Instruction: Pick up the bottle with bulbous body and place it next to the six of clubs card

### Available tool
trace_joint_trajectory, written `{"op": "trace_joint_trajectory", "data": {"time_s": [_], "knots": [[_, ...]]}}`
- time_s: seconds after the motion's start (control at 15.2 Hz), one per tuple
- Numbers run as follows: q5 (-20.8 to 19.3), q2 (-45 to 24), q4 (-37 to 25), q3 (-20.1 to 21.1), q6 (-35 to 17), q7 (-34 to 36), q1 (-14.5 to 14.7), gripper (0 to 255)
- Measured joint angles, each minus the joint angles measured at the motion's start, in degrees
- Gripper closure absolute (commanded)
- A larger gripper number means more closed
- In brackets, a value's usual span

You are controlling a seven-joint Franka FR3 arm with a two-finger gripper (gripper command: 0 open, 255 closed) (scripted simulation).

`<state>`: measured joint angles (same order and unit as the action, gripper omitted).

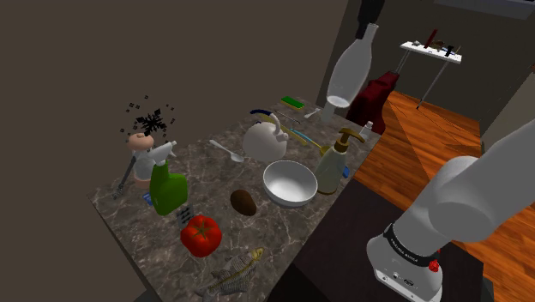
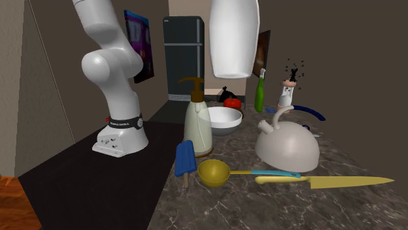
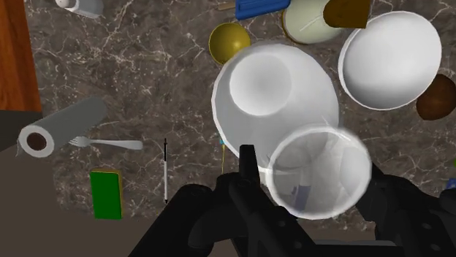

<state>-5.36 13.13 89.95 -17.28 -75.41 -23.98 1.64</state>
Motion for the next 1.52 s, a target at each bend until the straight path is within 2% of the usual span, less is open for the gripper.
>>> {"op": "trace_joint_trajectory", "data": {"time_s": [0.26,0.79,1.52], "knots": [[0.34,3.79,5.66,4.19,-1.56,6.45,1.9,255],[2.79,7.06,12.49,11.98,-4.59,18.24,5.51,255],[6.67,4.07,13.84,22.1,-8.77,33.36,10.59,255]]}}
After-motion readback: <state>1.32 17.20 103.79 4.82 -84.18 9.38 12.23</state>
